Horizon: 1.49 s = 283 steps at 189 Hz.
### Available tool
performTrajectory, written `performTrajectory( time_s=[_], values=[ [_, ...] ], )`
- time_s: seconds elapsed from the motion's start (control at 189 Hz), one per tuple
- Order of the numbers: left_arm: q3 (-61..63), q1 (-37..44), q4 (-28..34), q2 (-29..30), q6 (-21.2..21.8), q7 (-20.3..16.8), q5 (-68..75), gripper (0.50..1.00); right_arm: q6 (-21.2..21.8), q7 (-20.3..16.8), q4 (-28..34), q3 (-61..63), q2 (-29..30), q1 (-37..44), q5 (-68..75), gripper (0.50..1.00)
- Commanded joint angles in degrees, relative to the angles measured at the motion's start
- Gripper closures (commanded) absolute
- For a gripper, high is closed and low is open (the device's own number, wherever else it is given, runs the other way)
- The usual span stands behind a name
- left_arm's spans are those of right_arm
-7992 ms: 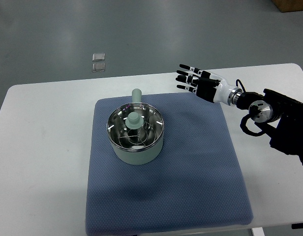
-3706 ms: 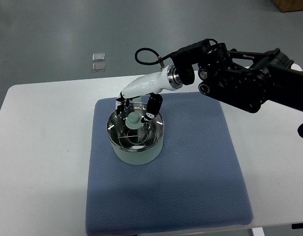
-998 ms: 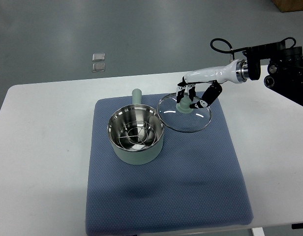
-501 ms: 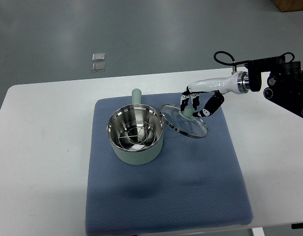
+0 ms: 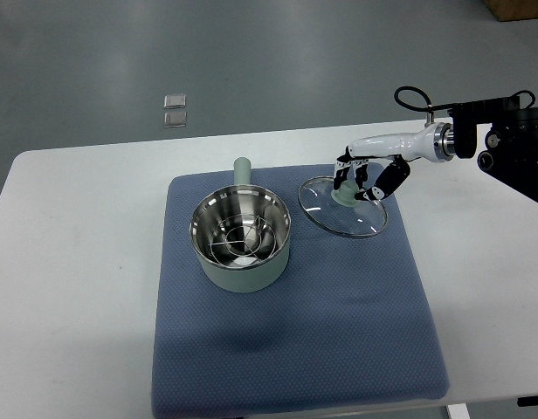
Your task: Open lid and place right of pot
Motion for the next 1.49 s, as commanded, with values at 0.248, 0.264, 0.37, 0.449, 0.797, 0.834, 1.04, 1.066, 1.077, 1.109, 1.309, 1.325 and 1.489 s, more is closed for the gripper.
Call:
performTrajectory(
  time_s=[0.248, 0.264, 0.37, 0.449, 0.797, 0.834, 1.04, 1.066, 1.077, 1.109, 1.309, 1.325, 1.489],
  values=[
    [0.0, 0.0, 0.0, 0.0, 0.0, 0.0, 0.0, 0.5, -3.37, 0.09, -0.34, 0.07, 0.56, -1.03, 4.73, 0.574],
    [0.0, 0.0, 0.0, 0.0, 0.0, 0.0, 0.0, 0.5, -3.28, 0.09, -0.34, 0.16, 0.56, -0.94, 5.44, 0.574],
    [0.0, 0.0, 0.0, 0.0, 0.0, 0.0, 0.0, 0.5, -2.67, -0.53, -0.69, 1.21, 0.65, -0.86, 14.14, 0.576],
    [0.0, 0.0, 0.0, 0.0, 0.0, 0.0, 0.0, 0.5, -2.32, -0.88, -1.66, 2.79, 1.0, -1.03, 27.06, 0.576],
    [0.0, 0.0, 0.0, 0.0, 0.0, 0.0, 0.0, 0.5, -3.37, -13.36, -7.02, 3.23, 5.57, -6.66, 82.42, 0.574],
    [0.0, 0.0, 0.0, 0.0, 0.0, 0.0, 0.0, 0.5, -3.37, -14.32, -7.46, 3.23, 5.92, -6.92, 85.15, 0.574],
    [0.0, 0.0, 0.0, 0.0, 0.0, 0.0, 0.0, 0.5, -2.67, -19.16, -7.98, 3.23, 7.15, -7.89, 94.65, 0.572],
    [0.0, 0.0, 0.0, 0.0, 0.0, 0.0, 0.0, 0.5, -2.58, -19.42, -8.07, 3.23, 7.15, -7.89, 95.61, 0.572],
    [0.0, 0.0, 0.0, 0.0, 0.0, 0.0, 0.0, 0.5, -2.58, -19.42, -8.07, 3.23, 7.15, -7.98, 95.79, 0.572],
    [0.0, 0.0, 0.0, 0.0, 0.0, 0.0, 0.0, 0.5, -2.49, -19.42, -8.07, 3.23, 7.15, -8.24, 96.14, 0.572],
    [0.0, 0.0, 0.0, 0.0, 0.0, 0.0, 0.0, 0.5, -1.96, -18.72, -8.07, 3.41, 7.59, -10.0, 95.88, 0.57],
    [0.0, 0.0, 0.0, 0.0, 0.0, 0.0, 0.0, 0.5, -1.7, -18.72, -8.07, 3.41, 7.77, -10.26, 95.61, 0.57],
    [0.0, 0.0, 0.0, 0.0, 0.0, 0.0, 0.0, 0.5, 0.06, -18.72, -8.07, 3.41, 8.65, -10.7, 95.26, 0.57]
  ],
)
